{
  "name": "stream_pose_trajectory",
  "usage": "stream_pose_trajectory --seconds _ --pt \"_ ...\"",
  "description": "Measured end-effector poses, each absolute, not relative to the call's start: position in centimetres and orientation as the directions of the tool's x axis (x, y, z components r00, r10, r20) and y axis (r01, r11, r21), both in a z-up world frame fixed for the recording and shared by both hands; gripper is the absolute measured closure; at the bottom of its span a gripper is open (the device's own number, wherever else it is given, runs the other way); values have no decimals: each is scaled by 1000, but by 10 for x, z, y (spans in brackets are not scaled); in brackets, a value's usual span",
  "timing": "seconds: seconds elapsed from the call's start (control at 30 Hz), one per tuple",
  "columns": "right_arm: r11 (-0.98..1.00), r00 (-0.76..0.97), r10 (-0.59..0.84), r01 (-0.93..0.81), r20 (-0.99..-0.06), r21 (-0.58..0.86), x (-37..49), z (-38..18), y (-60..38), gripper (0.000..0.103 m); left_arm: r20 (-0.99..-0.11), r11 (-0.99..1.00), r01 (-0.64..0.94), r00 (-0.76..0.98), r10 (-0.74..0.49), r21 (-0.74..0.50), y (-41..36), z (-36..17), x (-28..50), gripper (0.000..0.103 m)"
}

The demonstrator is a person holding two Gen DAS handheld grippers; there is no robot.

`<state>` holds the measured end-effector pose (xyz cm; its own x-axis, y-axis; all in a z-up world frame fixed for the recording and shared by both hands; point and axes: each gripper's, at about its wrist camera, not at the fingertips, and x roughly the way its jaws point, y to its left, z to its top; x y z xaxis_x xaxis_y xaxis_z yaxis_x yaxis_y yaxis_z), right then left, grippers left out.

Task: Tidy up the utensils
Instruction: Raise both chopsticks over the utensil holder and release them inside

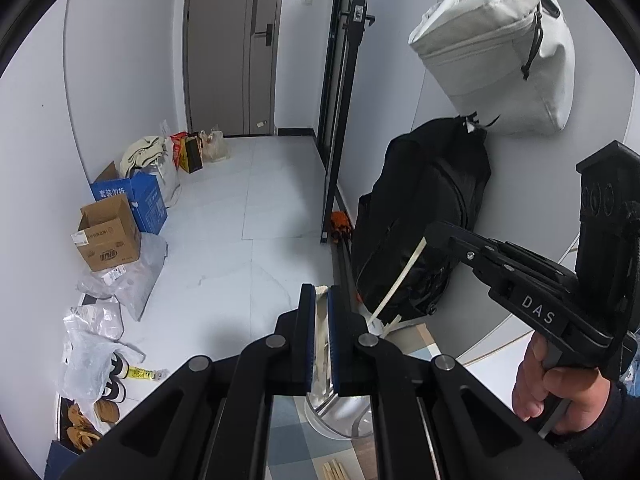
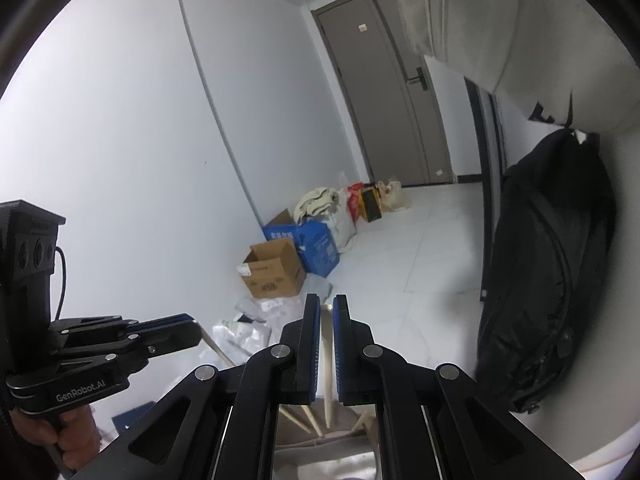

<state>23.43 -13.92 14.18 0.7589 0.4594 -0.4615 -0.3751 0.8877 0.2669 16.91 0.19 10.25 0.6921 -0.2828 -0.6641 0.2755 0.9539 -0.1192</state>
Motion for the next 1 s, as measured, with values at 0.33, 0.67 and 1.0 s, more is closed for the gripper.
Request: stream_pose_trajectory --seconds 0.33,0.67,1.0 --pt "876 709 482 -389 -515 285 241 119 -135 97 -686 945 296 660 -307 -139 -3 86 174 101" --pt "858 648 514 -379 -562 347 246 96 -137 95 -721 934 305 603 -341 -186 3 70 182 97" --pt "865 686 489 -302 -539 401 236 101 -166 60 -685 956 238 669 -289 -171 16 84 165 56"
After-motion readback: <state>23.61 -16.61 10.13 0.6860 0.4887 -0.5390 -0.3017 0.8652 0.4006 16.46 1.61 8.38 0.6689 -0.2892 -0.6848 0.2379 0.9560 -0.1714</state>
